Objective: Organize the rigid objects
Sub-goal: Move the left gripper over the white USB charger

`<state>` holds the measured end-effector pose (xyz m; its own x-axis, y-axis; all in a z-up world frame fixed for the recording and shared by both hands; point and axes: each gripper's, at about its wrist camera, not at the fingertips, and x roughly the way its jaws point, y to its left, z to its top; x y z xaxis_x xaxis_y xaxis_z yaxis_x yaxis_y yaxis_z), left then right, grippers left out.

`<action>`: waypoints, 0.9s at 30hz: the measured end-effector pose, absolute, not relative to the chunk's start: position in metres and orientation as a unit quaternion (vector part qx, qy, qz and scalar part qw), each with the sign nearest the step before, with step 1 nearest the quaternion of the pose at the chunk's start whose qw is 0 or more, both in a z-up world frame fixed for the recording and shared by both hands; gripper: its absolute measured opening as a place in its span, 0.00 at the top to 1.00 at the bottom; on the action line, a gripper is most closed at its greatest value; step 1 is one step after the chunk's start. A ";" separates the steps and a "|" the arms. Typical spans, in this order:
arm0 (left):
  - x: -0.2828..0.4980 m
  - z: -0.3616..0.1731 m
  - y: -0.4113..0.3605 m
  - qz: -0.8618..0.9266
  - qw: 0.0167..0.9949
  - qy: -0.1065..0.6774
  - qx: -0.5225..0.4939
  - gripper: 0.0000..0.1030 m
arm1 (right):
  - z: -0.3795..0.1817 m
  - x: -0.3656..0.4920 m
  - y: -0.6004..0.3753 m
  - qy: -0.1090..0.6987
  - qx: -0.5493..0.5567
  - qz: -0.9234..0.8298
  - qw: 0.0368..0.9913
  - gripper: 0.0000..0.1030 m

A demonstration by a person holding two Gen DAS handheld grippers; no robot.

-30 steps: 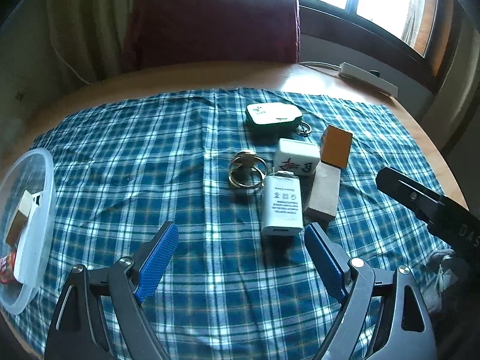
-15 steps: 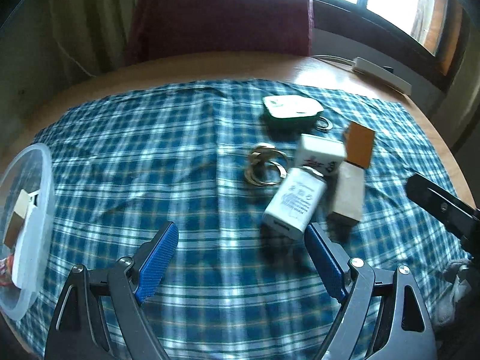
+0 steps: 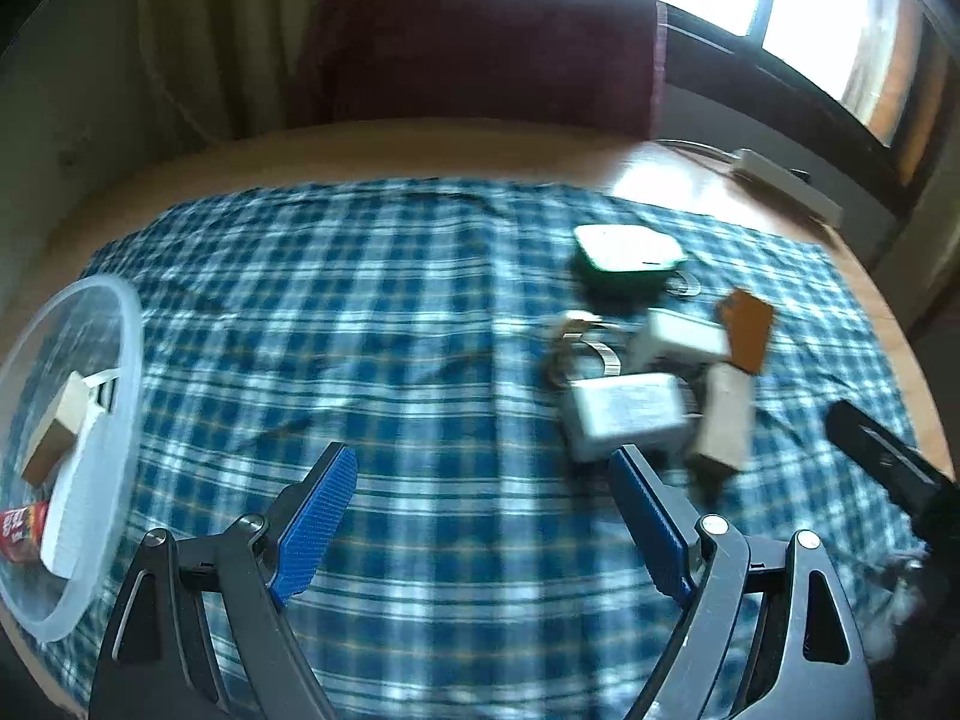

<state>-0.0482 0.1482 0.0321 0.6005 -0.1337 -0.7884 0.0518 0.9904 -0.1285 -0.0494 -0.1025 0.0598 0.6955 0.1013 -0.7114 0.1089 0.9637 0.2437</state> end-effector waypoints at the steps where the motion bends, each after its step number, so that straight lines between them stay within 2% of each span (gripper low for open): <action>1: -0.049 0.033 0.143 -0.058 0.894 0.443 -0.045 0.16 | 0.060 -0.049 -0.104 0.390 0.135 -0.002 0.911 0.02; 17: -0.022 0.021 0.109 -0.080 0.874 0.474 -0.062 0.16 | 0.064 -0.049 -0.114 0.381 0.152 -0.012 0.912 0.02; 27: -0.002 0.019 0.097 -0.073 0.879 0.466 -0.064 0.16 | 0.063 -0.048 -0.112 0.383 0.150 -0.010 0.911 0.02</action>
<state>-0.0019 0.0975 0.0189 0.5549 -0.1871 -0.8106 0.0682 0.9813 -0.1798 -0.0481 -0.1123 0.0631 0.7059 0.0974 -0.7015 0.1333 0.9545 0.2667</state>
